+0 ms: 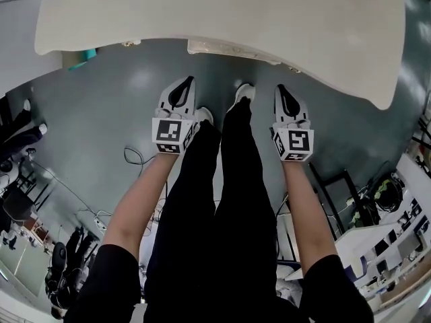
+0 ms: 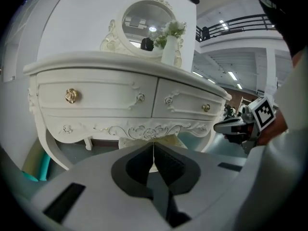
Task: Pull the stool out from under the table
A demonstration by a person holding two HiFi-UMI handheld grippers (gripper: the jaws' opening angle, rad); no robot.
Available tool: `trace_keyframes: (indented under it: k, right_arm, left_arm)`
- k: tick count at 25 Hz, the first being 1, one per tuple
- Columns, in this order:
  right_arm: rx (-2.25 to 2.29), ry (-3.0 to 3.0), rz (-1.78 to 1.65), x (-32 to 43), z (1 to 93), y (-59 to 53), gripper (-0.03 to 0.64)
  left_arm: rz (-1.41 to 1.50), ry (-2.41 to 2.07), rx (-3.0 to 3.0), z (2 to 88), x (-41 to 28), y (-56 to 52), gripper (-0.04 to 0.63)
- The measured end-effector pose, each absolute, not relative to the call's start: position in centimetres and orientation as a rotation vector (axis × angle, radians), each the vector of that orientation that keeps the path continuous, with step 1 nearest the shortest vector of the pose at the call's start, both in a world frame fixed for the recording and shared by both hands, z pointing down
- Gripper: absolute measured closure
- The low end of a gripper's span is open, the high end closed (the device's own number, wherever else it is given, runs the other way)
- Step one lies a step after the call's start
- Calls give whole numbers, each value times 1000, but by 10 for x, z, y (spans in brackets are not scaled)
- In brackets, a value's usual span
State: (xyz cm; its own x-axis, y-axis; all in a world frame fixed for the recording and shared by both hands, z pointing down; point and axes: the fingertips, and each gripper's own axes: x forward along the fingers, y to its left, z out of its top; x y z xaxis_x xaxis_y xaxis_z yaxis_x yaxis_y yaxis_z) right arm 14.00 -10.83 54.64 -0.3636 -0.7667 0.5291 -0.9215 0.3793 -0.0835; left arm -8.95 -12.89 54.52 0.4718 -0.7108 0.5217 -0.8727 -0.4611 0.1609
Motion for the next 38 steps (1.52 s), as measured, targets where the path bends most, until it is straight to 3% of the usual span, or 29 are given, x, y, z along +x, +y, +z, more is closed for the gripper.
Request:
trace_keyframes:
  k: [12, 15, 18, 21, 38]
  right_arm:
    - [1498, -2155, 637, 159, 616, -108, 595]
    - [1503, -2124, 649, 164, 633, -118, 592]
    - [1486, -2099, 652, 168, 652, -124, 507]
    - [1442, -2056, 645, 171, 678, -126, 479]
    - [1411, -2001, 675, 180, 741, -169, 327]
  left_arm:
    - [596, -1286, 2324, 601, -75, -144, 575]
    - [640, -1289, 2304, 621, -82, -153, 503]
    - [652, -1278, 2282, 640, -86, -159, 432]
    - [622, -1268, 2257, 656, -90, -167, 391]
    - [844, -1218, 2169, 751, -104, -198, 318]
